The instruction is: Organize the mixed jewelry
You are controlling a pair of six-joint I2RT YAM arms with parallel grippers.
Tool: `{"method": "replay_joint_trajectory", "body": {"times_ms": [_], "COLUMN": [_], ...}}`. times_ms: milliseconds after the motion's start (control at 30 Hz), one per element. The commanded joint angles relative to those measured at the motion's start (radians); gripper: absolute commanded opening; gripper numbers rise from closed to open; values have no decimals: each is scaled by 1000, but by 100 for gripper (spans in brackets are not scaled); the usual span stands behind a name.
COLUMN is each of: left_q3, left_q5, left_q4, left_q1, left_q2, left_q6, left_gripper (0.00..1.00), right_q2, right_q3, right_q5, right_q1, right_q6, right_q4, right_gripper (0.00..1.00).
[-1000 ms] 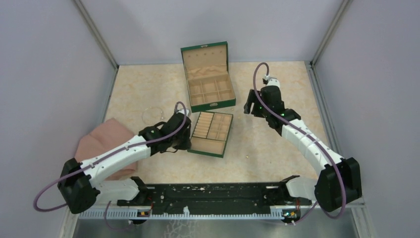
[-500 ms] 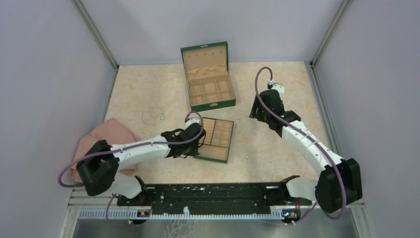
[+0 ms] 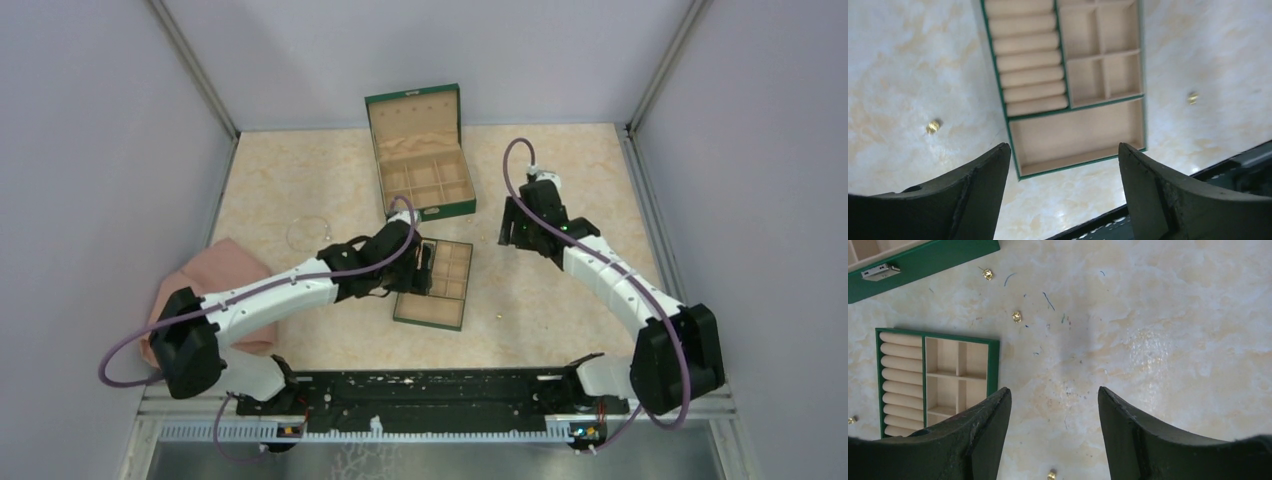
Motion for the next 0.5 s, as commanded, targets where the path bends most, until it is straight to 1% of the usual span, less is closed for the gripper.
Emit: {"method": "replay_joint_trajectory", "body": {"times_ms": [0, 100, 200, 300, 400, 467], "left_q3": [151, 211, 206, 213, 214, 213], "left_q5": [39, 99, 168, 183, 193, 193], "left_q4": [-47, -84, -70, -94, -118, -121], "left_q1": [63, 167, 281, 366, 432, 455], "left_q2": [-6, 24, 10, 4, -2, -11], "left_q6": [108, 113, 115, 113, 110, 109], "left_gripper": [87, 88, 88, 89, 89, 90], "right_q2": [102, 191, 274, 361, 434, 472], "right_q3": [108, 152, 186, 221, 266, 294], "right_q5": [-64, -95, -122, -151, -157, -151], "right_q1": [-6, -5, -4, -3, 8, 22], "right_q6": [-63, -69, -53, -47, -66, -83], "right_q4": [22, 17, 29, 41, 39, 35], "right_gripper": [63, 61, 59, 57, 53, 52]}}
